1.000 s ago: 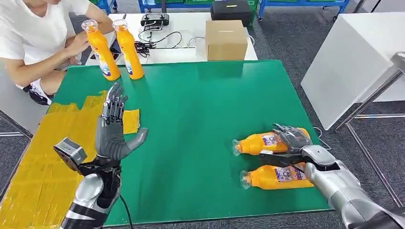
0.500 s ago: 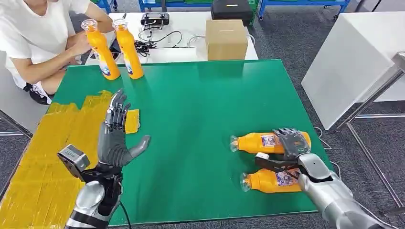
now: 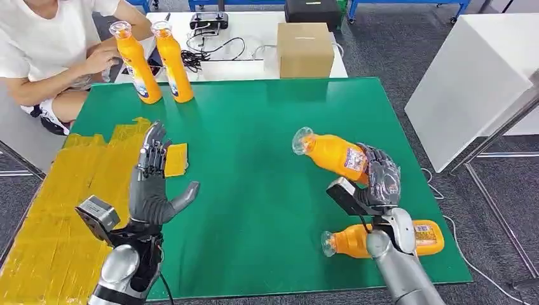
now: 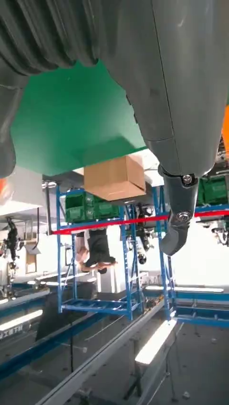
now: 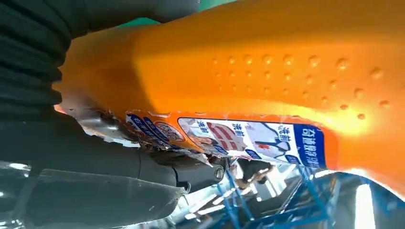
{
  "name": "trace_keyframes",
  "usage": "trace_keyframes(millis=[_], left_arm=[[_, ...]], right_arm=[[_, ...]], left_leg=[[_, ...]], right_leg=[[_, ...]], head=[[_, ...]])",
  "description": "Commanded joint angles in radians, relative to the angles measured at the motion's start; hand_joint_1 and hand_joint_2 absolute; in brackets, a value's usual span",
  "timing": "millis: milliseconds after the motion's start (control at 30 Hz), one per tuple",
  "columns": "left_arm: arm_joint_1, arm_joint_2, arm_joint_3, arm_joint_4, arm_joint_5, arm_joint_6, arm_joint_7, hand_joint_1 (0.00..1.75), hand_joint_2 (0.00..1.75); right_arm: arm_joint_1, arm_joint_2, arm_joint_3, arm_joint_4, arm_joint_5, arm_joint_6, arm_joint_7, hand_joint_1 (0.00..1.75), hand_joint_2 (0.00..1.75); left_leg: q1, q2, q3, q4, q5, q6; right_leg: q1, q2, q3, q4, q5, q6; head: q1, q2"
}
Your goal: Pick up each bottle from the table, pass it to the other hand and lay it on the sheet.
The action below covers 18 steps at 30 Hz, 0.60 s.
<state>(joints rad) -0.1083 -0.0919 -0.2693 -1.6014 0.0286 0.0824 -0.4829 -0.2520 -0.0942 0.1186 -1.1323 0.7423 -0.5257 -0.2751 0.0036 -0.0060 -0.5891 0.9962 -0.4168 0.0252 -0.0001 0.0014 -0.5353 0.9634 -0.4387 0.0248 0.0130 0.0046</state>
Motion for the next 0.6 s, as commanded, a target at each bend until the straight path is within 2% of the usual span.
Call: trace_keyframes(millis=[33,100,233,300,433,600], left_arm=[[-0.01,0.034,-0.038,0.033,-0.046,0.015,0.033,0.0,1.75],[-0.021,0.042,-0.055,0.046,-0.067,0.013,0.046,0.0,1.75],[-0.022,0.041,-0.056,0.046,-0.067,0.014,0.047,0.0,1.75],[-0.038,0.058,-0.085,0.056,-0.104,0.003,0.071,0.0,1.75],[-0.081,0.059,-0.131,0.081,-0.14,-0.019,0.097,0.0,1.75],[-0.122,0.056,-0.177,0.11,-0.124,-0.036,0.11,0.0,1.75]], right_arm=[[0.096,0.115,-0.074,-0.237,-0.255,0.139,-0.092,1.75,1.75],[0.123,0.14,-0.047,-0.282,-0.309,0.184,-0.098,1.75,1.75],[0.124,0.141,-0.045,-0.284,-0.308,0.184,-0.098,1.75,1.75],[0.137,0.16,-0.028,-0.314,-0.443,0.287,-0.137,1.75,1.75],[0.152,0.207,0.091,-0.343,-0.545,0.397,-0.148,1.75,1.75],[0.107,0.224,0.198,-0.274,-0.717,0.521,-0.154,1.75,1.75]], left_leg=[[0.0,0.001,0.002,0.0,-0.002,-0.001],[0.0,0.0,0.001,-0.001,-0.001,-0.001],[0.0,0.002,0.002,-0.001,-0.002,-0.002],[0.0,0.001,0.0,-0.001,-0.001,-0.001],[0.001,0.0,0.0,0.0,-0.001,-0.001],[0.001,0.002,-0.001,-0.001,0.0,-0.001]], right_leg=[[0.0,0.0,0.002,0.0,-0.001,0.0],[0.0,0.0,0.0,0.0,-0.001,0.0],[0.0,0.001,0.002,0.0,-0.002,-0.001],[0.0,0.001,-0.001,0.0,0.0,0.0],[0.0,-0.001,-0.001,0.0,-0.001,0.0],[0.0,0.0,-0.002,0.0,0.0,0.0]], head=[[0.0,0.0],[0.0,0.0],[0.0,0.0],[0.0,0.0],[0.001,0.0],[0.0,0.0]])
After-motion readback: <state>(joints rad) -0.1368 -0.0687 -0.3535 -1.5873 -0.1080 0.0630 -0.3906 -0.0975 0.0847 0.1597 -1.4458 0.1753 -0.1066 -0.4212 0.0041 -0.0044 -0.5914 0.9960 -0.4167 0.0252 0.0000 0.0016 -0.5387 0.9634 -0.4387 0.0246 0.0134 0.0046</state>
